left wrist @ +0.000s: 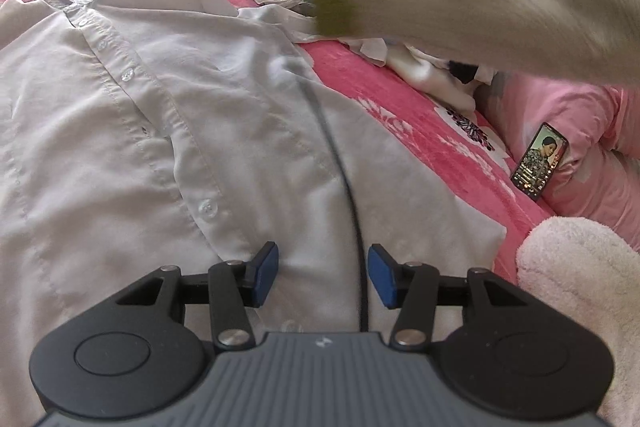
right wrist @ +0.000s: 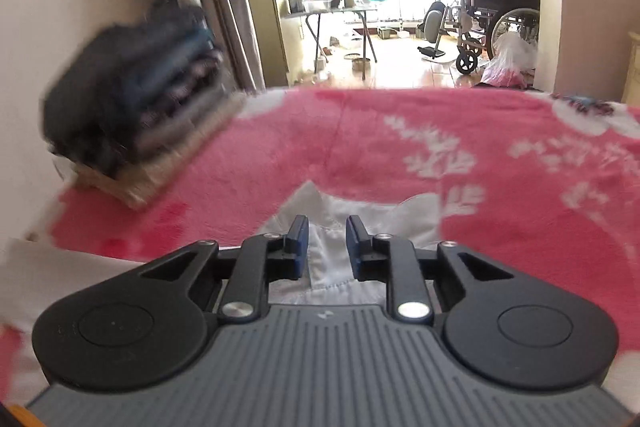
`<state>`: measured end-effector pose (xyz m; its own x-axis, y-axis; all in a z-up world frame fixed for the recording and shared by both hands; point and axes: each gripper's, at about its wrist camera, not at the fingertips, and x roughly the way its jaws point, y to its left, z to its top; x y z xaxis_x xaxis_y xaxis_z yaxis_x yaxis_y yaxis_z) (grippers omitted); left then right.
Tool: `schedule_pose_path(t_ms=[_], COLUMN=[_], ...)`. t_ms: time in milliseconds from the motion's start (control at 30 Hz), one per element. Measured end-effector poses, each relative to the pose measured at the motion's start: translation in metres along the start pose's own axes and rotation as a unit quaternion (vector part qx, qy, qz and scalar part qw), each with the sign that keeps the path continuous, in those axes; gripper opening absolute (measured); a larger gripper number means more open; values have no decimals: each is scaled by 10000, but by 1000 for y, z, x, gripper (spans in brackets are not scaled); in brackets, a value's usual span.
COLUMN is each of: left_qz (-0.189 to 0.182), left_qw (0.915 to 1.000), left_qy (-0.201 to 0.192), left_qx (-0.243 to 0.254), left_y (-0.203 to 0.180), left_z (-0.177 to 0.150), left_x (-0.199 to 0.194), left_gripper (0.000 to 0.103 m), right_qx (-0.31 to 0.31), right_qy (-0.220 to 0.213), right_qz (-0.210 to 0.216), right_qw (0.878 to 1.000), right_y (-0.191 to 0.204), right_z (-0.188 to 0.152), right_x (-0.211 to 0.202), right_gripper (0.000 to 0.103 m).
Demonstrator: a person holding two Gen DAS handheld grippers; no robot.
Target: Fold clothes
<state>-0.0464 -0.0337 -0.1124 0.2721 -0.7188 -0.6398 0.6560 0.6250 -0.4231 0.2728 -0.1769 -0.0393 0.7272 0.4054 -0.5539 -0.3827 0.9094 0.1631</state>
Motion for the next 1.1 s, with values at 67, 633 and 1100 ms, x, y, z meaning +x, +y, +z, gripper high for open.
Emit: schedule_pose_path(t_ms=[67, 633, 1100], left_qz=[17, 328, 396], left_qw=[10000, 9987, 9981], left_qy=[2, 57, 42], left_qx=[5, 388, 473], left_y=[-1, -17, -18], left_z=[0, 1, 1], left_x=[0, 5, 8], left_gripper=[51, 51, 51], right_qx=[-136, -1033, -1168], right_qy=[177, 2030, 2558], right_qz=[164, 660, 767], right_qw=[9996, 9715, 9566], right_y=[2, 54, 88], right_z=[2, -120, -139], right_x=[-36, -90, -101], right_gripper=[19, 7, 20])
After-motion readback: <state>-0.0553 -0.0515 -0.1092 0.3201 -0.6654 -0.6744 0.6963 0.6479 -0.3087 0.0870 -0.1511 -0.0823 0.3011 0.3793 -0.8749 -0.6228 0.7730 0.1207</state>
